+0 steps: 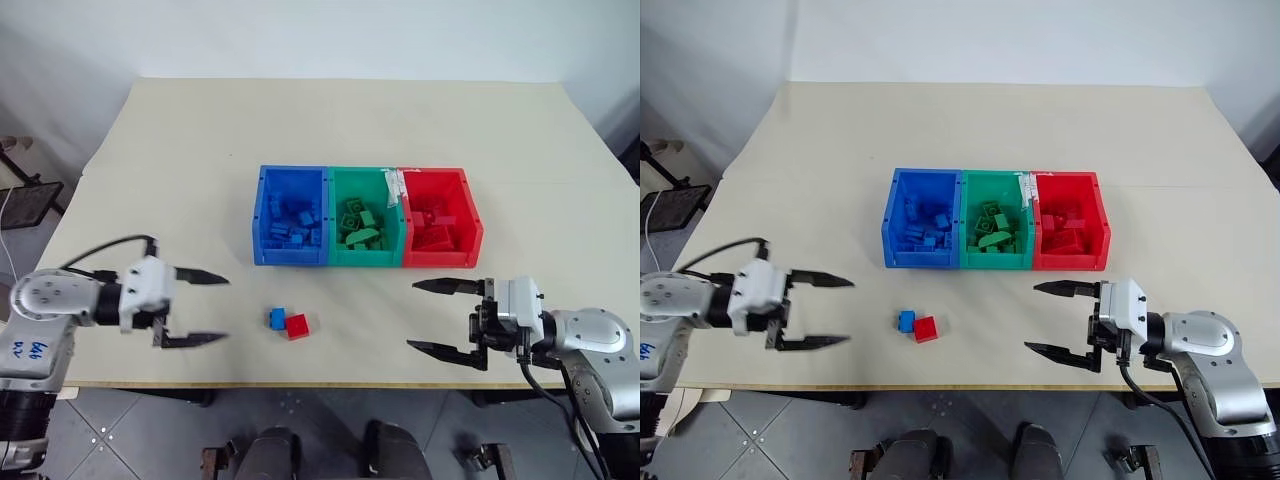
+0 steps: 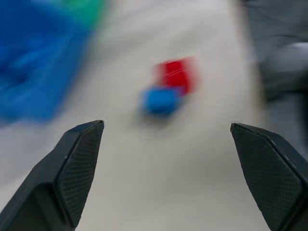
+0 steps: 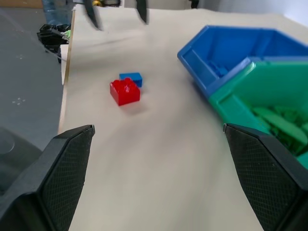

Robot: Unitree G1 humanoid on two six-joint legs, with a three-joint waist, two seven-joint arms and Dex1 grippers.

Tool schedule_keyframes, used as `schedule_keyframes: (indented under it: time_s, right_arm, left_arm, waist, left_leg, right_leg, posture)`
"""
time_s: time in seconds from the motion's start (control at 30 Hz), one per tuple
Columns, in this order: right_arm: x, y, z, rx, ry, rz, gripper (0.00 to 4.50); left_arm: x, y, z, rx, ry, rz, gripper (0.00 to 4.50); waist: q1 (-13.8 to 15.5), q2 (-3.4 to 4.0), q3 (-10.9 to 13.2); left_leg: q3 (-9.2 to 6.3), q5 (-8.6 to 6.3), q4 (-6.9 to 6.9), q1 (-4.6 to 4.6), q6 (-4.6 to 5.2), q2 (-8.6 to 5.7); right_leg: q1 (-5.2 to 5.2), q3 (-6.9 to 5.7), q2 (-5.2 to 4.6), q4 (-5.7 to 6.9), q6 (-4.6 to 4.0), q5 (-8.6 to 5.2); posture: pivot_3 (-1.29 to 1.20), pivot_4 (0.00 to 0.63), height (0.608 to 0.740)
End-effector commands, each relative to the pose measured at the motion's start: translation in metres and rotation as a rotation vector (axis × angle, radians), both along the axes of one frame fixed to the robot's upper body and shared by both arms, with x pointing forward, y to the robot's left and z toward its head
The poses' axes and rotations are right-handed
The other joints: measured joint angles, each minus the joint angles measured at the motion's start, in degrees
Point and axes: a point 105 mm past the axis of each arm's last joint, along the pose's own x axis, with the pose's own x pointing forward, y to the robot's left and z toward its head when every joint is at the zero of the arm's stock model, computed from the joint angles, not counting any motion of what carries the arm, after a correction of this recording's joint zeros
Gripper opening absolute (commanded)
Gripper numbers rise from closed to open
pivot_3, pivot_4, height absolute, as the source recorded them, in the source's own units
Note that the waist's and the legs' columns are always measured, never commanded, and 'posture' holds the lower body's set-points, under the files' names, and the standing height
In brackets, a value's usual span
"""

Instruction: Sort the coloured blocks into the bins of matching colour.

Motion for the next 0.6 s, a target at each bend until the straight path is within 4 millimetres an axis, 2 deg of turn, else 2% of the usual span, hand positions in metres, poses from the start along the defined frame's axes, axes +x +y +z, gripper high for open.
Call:
schedule_keyframes:
  time_s: [0.03, 0.1, 0.13, 0.17, 0.27, 0.43, 0.6]
  right_arm:
    - [-0.003, -0.006, 0.009, -0.004, -0.037, -0.015, 4.50]
    - [-0.004, -0.008, 0.009, -0.007, -0.035, -0.024, 4.50]
    - [-0.006, -0.010, 0.009, -0.013, -0.033, -0.032, 4.50]
    - [-0.008, -0.012, 0.007, -0.022, -0.031, -0.042, 4.50]
    - [-0.012, -0.016, 0.006, -0.033, -0.030, -0.064, 4.50]
    - [-0.018, -0.016, 0.006, -0.034, -0.029, -0.090, 4.50]
    - [-0.023, -0.016, 0.006, -0.034, -0.028, -0.117, 4.50]
  left_arm:
    - [-0.005, -0.022, -0.005, 0.125, 0.032, 0.008, 4.47]
    - [0.005, -0.025, -0.012, 0.232, 0.047, 0.110, 4.47]
    - [0.014, -0.034, -0.008, 0.211, 0.041, 0.170, 4.47]
    - [0.018, -0.044, -0.007, 0.212, 0.009, 0.158, 4.47]
    - [0.018, -0.056, -0.018, 0.283, 0.017, 0.179, 4.47]
    - [0.021, -0.080, -0.021, 0.219, 0.077, 0.178, 4.47]
    - [0.028, -0.084, -0.025, 0.255, 0.081, 0.189, 4.47]
  waist:
    - [0.09, 0.00, 0.00]
    - [0.14, 0.00, 0.00]
    - [0.21, 0.01, 0.00]
    - [0.48, 0.01, 0.00]
    - [0.30, 0.00, 0.00]
    - [0.14, -0.01, 0.01]
    - [0.27, -0.01, 0.01]
  left_leg:
    - [0.00, 0.00, 0.01, 0.00, 0.00, 0.00]
    - [0.00, 0.00, 0.02, 0.01, 0.00, -0.02]
    - [0.02, 0.00, 0.02, 0.01, 0.00, -0.02]
    - [0.03, 0.01, 0.02, 0.02, 0.01, -0.05]
    - [0.02, -0.01, 0.01, 0.01, 0.03, -0.07]
    - [0.04, -0.02, -0.02, 0.00, 0.02, 0.03]
    - [0.06, -0.02, 0.06, 0.01, 0.02, 0.03]
  right_leg:
    - [0.01, 0.01, 0.00, 0.00, 0.00, 0.00]
    - [0.02, 0.01, 0.01, 0.01, 0.00, 0.00]
    - [0.02, 0.03, 0.01, 0.00, 0.00, 0.00]
    - [0.02, 0.06, 0.02, 0.01, 0.00, 0.00]
    - [0.03, 0.07, 0.00, -0.01, 0.00, 0.00]
    - [0.01, 0.04, 0.08, -0.04, 0.00, 0.00]
    - [0.03, 0.12, 0.08, -0.06, 0.00, 0.00]
  posture:
    - [0.00, 0.150, 0.740]
    - [0.00, 0.150, 0.740]
    - [0.00, 0.150, 0.740]
    - [0.00, 0.150, 0.740]
    - [0.00, 0.150, 0.740]
    - [0.00, 0.150, 0.740]
    - [0.00, 0.150, 0.740]
